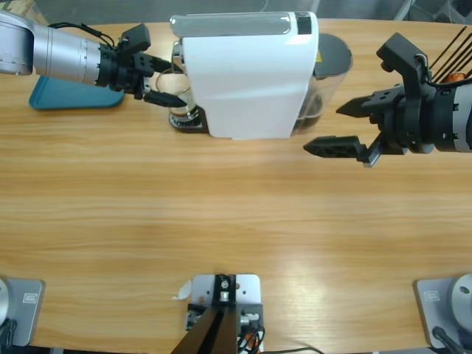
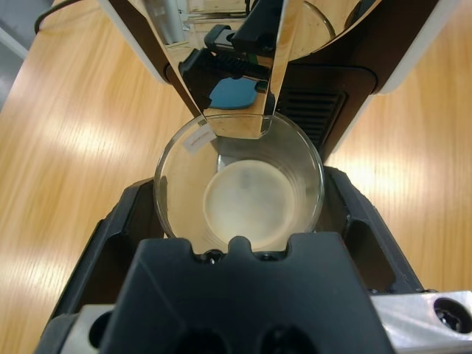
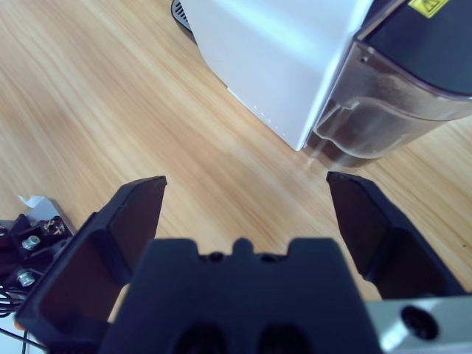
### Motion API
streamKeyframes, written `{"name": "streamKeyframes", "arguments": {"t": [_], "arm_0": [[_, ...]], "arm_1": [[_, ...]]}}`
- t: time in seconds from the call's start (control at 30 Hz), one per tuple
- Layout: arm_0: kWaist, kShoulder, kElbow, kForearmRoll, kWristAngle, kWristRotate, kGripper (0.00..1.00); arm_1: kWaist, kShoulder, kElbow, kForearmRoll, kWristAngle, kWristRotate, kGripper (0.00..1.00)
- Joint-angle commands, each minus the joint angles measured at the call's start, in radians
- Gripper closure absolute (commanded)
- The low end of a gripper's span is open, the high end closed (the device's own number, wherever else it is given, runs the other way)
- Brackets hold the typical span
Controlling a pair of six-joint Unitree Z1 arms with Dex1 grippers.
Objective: Pour coffee
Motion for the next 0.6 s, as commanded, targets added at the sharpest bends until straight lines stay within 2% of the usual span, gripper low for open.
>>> {"name": "streamKeyframes", "arguments": {"t": [0.03, 0.5, 0.6], "arm_0": [[-0.01, 0.059, 0.015, 0.007, -0.025, -0.005, 1.0], [0.033, -0.065, 0.082, 0.008, -0.01, -0.008, 1.0], [0.05, -0.107, 0.1, 0.008, 0.036, -0.016, 1.0]], "arm_1": [[0.009, -0.007, 0.031, -0.013, -0.004, -0.009, 0.0], [0.009, -0.003, 0.029, -0.017, -0.006, -0.009, 0.0], [0.009, -0.004, 0.029, -0.017, -0.006, -0.009, 0.0]]}}
